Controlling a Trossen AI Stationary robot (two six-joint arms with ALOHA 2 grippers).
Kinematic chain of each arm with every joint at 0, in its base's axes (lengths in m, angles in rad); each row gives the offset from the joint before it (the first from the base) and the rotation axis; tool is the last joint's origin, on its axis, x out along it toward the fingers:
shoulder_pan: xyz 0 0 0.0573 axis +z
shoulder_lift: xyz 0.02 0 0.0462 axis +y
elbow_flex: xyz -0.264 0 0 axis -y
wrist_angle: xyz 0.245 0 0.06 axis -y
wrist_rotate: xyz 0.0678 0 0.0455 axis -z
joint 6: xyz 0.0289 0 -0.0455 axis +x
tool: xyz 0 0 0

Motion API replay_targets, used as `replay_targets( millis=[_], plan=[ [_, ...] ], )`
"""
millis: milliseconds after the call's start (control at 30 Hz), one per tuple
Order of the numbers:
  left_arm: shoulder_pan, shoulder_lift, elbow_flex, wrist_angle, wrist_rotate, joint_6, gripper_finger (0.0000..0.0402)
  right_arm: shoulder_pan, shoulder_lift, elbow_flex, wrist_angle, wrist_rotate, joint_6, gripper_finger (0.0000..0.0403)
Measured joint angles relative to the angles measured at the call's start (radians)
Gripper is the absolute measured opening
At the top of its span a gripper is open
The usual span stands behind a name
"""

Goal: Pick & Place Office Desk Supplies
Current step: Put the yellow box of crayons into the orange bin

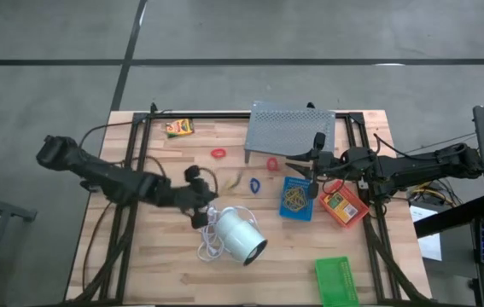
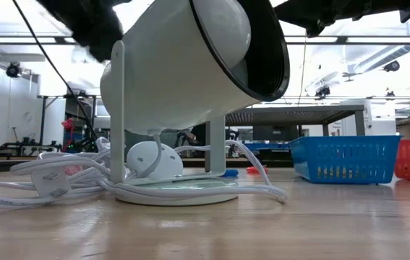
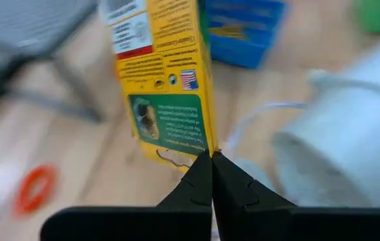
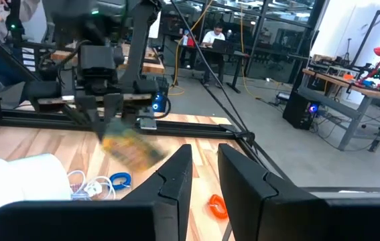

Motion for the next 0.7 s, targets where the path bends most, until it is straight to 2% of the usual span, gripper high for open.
replay_targets(
  millis=[100,267,500,700],
  plan=[
    [0.086,-0.006,0.0,0.059,0.176,0.086,0.0,0.0,0.0,0.0,0.0,0.0,0.0,0.0068],
    [0.178,-0.009,-0.001,0.128,0.31,0.188,0.0,0.0,0.0,0.0,0.0,0.0,0.0,0.0075],
    [0.184,-0.009,-0.001,0.19,0.322,0.314,0.0,0.0,0.0,0.0,0.0,0.0,0.0,0.0083],
    [0.186,-0.009,0.004,0.226,0.303,0.333,0.0,0.0,0.0,0.0,0.0,0.0,0.0,0.0081]
  ],
)
